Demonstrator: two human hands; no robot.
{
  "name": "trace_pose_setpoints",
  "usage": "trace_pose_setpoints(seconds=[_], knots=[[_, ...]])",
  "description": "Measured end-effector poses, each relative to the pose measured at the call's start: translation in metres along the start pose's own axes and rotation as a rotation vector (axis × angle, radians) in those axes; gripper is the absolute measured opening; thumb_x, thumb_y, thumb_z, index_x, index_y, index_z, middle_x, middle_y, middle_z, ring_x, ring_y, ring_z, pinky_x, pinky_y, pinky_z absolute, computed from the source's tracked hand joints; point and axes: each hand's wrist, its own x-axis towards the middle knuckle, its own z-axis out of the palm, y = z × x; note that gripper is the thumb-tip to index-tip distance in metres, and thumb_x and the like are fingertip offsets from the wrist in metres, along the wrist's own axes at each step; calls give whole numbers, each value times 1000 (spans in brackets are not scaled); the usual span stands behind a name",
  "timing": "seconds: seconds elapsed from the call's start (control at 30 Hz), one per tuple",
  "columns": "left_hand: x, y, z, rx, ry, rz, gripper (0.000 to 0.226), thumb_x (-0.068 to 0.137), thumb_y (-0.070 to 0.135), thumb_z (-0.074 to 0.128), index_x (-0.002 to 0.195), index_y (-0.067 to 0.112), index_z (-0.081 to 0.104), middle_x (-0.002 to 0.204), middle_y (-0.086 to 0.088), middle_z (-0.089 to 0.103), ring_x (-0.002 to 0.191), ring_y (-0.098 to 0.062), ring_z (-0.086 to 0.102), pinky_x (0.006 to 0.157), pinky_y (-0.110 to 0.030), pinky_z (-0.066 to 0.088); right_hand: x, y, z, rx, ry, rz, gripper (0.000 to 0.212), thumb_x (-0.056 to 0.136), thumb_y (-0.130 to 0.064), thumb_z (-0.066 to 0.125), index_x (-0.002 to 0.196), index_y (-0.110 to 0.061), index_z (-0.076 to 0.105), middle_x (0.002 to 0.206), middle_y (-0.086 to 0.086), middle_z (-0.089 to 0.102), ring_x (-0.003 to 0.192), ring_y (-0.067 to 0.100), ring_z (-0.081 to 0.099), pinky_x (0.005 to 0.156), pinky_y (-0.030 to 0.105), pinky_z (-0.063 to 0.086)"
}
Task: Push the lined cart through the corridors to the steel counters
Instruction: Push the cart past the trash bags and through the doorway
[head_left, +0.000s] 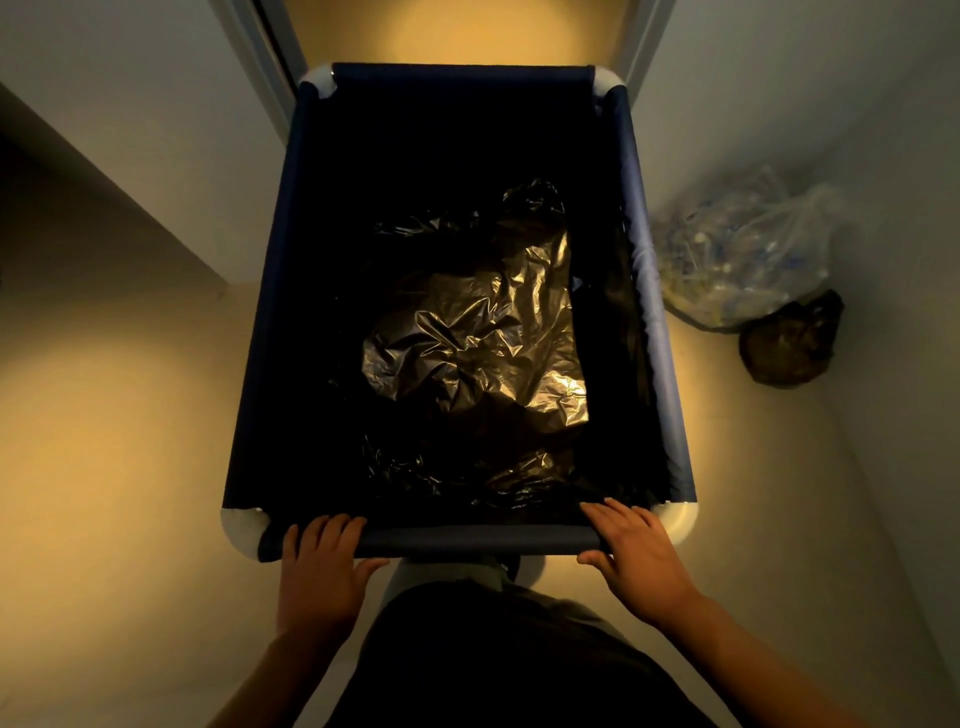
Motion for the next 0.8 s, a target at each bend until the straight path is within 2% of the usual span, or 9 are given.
trace_pose_setpoints(seconds=[0.27,0.47,0.63,0.8], knots=[[23,11,-6,-13,76,29,75,95,68,13,122,19,62,122,-5,64,116,-32,55,108,-57,31,21,4,-13,-3,3,-15,71,96,-64,47,157,-30,34,158,-11,42,152,13,27,123,35,15],[47,11,-11,-33,174,96,70,94,70,28,119,17,65,119,-6,66,112,-32,59,108,-55,34,47,9,-27,-14,19,-33,69,96,-64,48,155,-30,36,158,-12,42,153,14,25,123,36,16],[75,9,-23,-103,203,172,61,83,72,56,117,22,66,114,2,67,106,-25,62,103,-46,40,74,14,-46,-22,9,-44,68,95,-63,49,153,-30,39,157,-10,44,153,17,26,123,39,19],[103,10,-39,-156,200,149,61,88,75,40,116,27,67,112,6,68,108,-22,62,104,-48,41,104,18,-65,-61,-15,-47,69,96,-68,41,155,-32,36,159,-11,40,154,16,25,123,39,18]])
